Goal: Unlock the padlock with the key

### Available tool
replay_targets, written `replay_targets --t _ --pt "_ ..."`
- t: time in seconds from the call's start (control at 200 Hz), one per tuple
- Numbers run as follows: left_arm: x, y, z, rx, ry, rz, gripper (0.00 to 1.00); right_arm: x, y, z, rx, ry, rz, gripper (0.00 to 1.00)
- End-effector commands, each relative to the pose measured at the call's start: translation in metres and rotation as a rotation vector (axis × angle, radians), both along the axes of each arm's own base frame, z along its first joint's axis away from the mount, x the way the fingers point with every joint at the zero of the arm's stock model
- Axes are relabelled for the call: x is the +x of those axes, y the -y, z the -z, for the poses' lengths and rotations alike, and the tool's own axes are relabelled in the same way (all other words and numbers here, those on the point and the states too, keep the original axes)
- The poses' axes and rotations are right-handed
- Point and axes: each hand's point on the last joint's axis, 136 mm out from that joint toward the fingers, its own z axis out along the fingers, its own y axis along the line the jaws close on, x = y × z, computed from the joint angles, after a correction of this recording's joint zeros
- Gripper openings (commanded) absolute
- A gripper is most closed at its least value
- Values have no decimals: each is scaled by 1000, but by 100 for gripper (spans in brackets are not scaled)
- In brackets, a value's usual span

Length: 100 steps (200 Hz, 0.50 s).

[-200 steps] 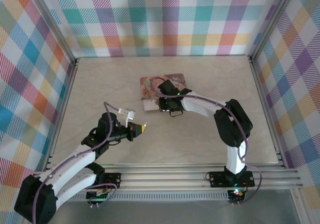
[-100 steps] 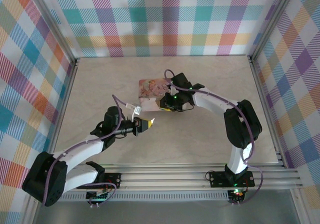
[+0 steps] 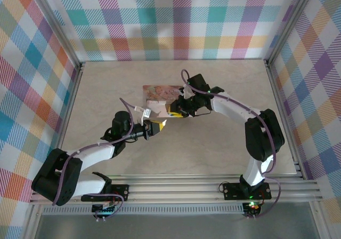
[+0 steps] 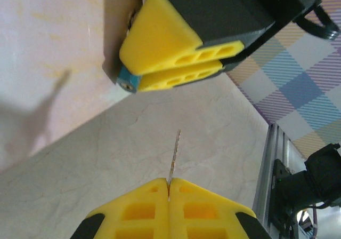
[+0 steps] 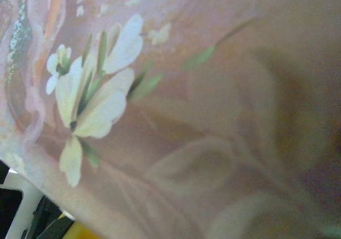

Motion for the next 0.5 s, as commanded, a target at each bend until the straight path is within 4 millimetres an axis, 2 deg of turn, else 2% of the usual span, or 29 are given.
replay_targets --t 0.0,0.265,0.495 --pt "2 1 -15 -52 62 16 0 -2 -6 -45 118 76 -37 0" --pt "12 -1 -1 11 86 -10 0 -4 -4 -44 118 68 -30 0" --pt "18 0 0 35 117 -14 0 -3 -4 -43 113 57 -24 0"
